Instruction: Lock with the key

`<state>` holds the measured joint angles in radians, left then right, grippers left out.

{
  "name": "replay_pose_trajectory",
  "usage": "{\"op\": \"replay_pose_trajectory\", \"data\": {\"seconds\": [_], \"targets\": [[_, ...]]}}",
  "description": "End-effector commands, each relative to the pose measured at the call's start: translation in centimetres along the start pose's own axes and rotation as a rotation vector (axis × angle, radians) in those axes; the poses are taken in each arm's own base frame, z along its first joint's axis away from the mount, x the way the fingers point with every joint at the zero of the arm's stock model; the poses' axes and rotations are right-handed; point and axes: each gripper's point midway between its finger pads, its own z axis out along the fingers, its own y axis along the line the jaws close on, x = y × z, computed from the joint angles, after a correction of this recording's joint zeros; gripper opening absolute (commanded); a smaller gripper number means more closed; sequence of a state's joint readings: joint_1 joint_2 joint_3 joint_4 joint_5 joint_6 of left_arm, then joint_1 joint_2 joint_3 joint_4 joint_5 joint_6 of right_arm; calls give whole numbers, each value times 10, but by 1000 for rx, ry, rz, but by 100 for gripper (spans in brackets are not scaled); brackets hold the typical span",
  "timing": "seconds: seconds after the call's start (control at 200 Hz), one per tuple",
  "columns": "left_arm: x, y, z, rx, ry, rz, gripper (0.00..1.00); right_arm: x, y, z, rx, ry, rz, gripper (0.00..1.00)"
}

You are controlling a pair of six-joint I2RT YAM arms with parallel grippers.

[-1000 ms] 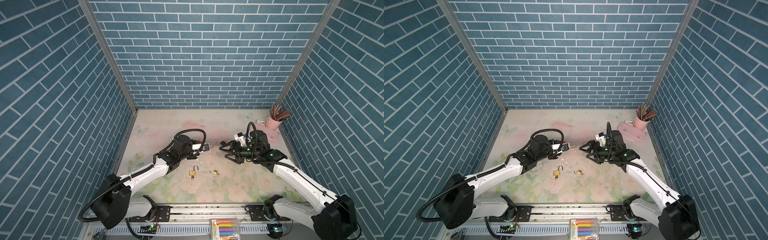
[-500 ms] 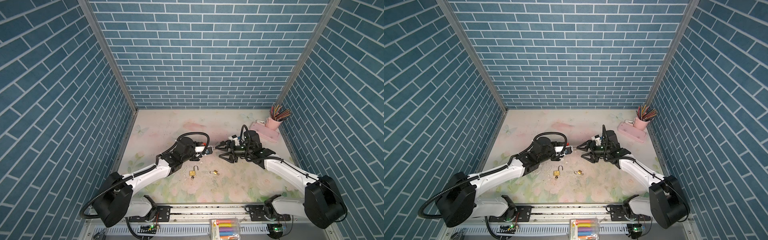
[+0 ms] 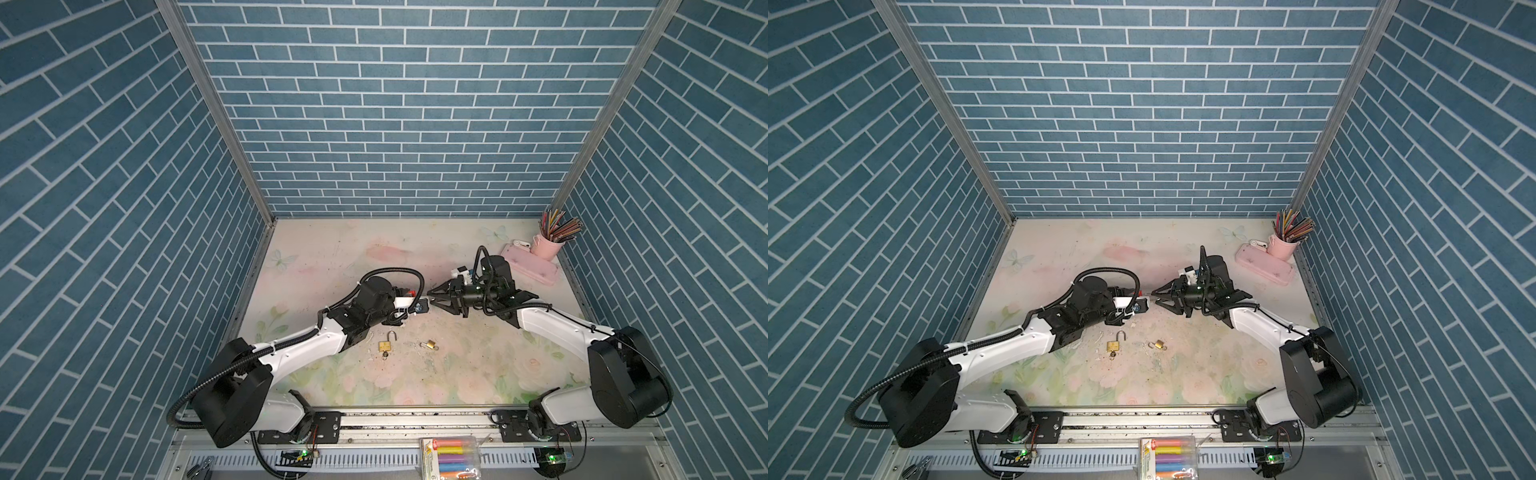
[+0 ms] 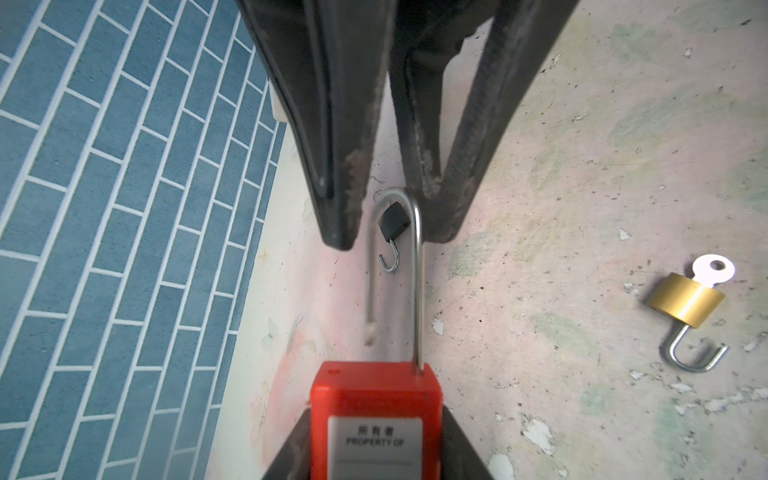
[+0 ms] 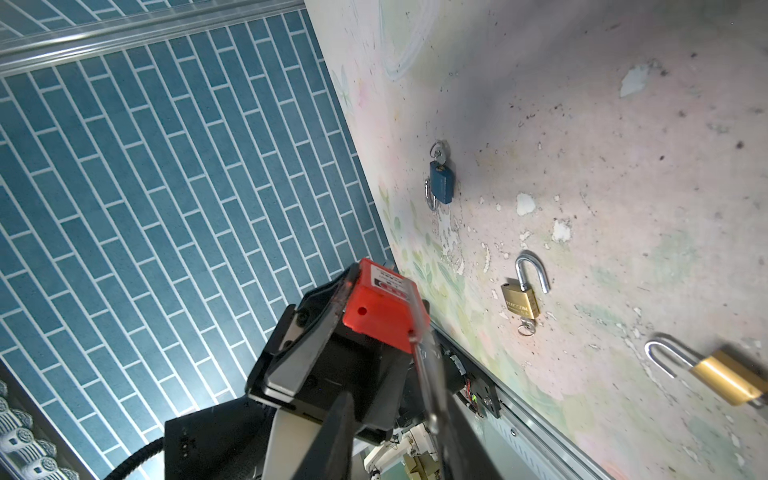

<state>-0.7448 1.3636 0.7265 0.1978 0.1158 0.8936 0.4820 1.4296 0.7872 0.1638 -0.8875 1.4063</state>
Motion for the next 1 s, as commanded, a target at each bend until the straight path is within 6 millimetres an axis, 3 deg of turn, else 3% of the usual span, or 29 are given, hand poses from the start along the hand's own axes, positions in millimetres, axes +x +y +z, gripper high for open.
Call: {"op": "replay_pose_trajectory", "data": {"seconds": [0.0, 0.27, 0.4, 0.615, 0.995], "targets": [[-8, -1, 1, 3, -27, 14, 0, -2, 14, -2, -20, 5, -36, 31], [-23, -3, 1, 59, -78, -47, 0, -5, 8, -6, 27, -23, -79, 12], [-37, -14, -2, 178, -129, -107, 0, -13, 19, -9, 70, -54, -253, 0], [-59, -21, -9, 339, -197, -230, 0, -19, 35, -15, 122, -87, -532, 0], [-78, -5, -24, 459, -276, -357, 0, 12, 44, -22, -10, -23, -895, 0]]}}
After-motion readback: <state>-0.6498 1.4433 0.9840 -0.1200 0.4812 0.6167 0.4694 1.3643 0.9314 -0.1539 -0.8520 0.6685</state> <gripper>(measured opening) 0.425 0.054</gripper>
